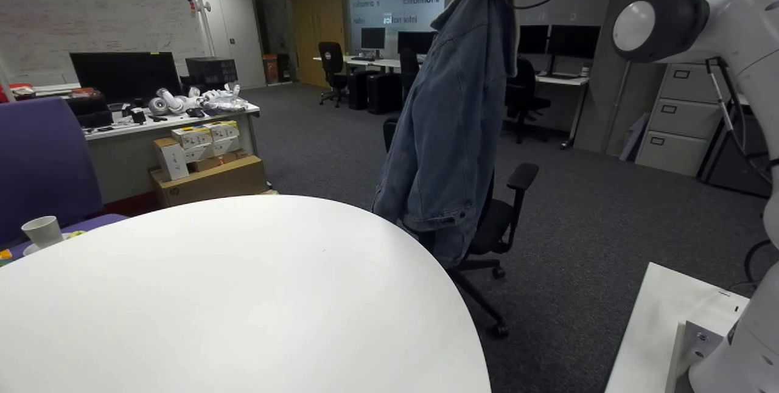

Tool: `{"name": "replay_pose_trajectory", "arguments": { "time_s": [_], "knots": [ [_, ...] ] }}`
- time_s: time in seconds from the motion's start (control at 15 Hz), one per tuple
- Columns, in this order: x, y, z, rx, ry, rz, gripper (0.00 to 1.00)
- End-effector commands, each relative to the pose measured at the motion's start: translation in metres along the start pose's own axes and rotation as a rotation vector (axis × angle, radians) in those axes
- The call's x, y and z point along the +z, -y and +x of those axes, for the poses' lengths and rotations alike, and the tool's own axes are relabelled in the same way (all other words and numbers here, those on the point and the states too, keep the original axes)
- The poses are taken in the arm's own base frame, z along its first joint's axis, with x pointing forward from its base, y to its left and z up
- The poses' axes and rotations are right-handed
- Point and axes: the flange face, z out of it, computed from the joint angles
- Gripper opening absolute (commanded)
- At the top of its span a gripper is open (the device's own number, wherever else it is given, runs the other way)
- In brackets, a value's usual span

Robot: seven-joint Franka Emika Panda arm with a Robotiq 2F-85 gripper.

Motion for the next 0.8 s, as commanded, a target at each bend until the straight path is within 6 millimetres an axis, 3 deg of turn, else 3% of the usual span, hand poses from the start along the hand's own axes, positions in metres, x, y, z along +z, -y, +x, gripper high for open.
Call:
{"name": "replay_pose_trajectory", "arguments": {
  "time_s": [0.0, 0.33, 0.6, 0.73],
  "knots": [
    [-0.037, 0.024, 0.037, 0.111, -0.007, 0.132, 0.03],
    [-0.024, 0.035, 0.081, 0.155, -0.090, 0.201, 0.03],
    [0.023, 0.033, 0.102, 0.085, -0.221, 0.259, 0.03],
    [0.043, 0.030, 0.102, 0.004, -0.253, 0.281, 0.03]
  ]
}}
